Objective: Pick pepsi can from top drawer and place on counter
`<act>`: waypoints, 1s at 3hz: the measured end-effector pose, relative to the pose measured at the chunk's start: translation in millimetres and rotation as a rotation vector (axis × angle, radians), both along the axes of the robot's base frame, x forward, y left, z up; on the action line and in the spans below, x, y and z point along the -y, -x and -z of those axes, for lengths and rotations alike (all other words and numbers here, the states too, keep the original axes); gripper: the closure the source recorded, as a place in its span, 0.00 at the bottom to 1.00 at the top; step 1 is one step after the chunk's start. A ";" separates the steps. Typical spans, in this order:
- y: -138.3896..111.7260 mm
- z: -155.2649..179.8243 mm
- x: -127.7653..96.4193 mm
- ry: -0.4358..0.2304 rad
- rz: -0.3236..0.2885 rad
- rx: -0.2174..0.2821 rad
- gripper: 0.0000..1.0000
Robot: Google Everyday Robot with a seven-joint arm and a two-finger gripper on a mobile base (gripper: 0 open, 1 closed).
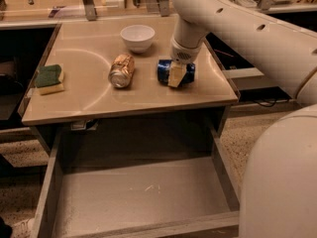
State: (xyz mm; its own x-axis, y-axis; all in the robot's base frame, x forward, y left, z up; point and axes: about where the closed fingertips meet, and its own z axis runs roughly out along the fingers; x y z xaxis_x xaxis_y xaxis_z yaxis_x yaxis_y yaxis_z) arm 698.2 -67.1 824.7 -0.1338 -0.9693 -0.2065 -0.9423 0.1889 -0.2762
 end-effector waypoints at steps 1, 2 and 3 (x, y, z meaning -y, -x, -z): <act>0.0 0.0 0.0 0.000 0.000 0.000 0.14; 0.0 0.1 0.0 0.000 0.000 0.000 0.00; 0.0 0.1 0.0 0.000 0.000 0.000 0.00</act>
Offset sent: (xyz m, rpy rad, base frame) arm 0.0000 0.0000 0.0000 0.0000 0.0001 0.0000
